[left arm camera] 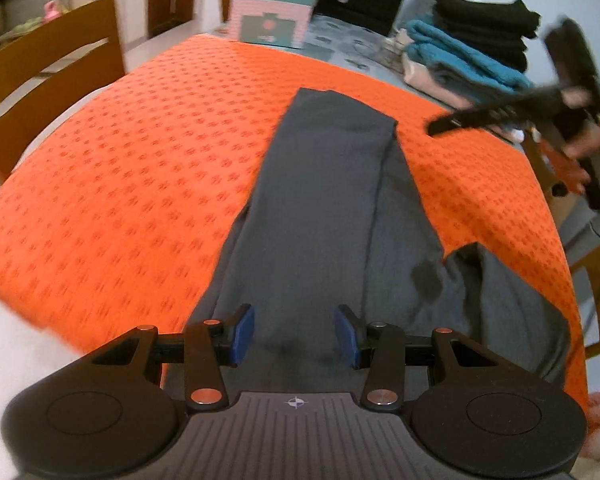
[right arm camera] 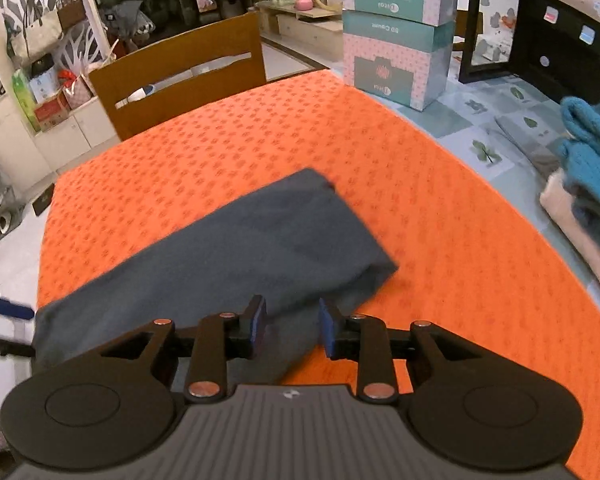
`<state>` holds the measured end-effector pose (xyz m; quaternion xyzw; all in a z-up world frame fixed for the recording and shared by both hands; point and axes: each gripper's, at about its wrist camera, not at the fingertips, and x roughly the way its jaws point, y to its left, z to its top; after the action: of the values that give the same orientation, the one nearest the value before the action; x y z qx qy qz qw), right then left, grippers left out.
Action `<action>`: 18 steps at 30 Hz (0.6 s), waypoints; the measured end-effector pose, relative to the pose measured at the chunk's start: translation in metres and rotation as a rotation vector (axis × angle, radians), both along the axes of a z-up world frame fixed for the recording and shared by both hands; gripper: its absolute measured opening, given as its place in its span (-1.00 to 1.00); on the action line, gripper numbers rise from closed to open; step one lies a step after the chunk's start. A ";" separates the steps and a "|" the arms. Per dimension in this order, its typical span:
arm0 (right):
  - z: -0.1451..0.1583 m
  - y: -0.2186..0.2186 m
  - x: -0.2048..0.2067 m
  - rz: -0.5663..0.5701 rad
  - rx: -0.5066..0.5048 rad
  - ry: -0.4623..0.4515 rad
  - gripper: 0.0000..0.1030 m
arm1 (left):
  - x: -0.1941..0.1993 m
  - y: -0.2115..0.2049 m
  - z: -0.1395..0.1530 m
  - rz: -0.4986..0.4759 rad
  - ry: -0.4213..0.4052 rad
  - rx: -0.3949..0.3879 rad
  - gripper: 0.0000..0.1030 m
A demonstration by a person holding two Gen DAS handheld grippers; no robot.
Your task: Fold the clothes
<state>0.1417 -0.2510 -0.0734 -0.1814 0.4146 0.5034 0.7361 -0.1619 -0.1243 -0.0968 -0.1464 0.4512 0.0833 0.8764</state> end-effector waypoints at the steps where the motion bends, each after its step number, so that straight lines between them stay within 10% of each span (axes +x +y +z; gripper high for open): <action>1: -0.005 0.008 0.009 -0.001 -0.008 0.001 -0.36 | 0.007 0.001 -0.003 -0.021 0.000 0.005 -0.08; 18: -0.077 0.084 0.097 -0.039 -0.061 0.063 -0.33 | 0.047 0.004 -0.035 -0.092 0.040 -0.055 0.01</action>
<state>0.2386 -0.1669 -0.1503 -0.1799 0.4564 0.4815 0.7263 -0.1145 -0.1199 -0.1320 -0.1476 0.4769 0.0333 0.8658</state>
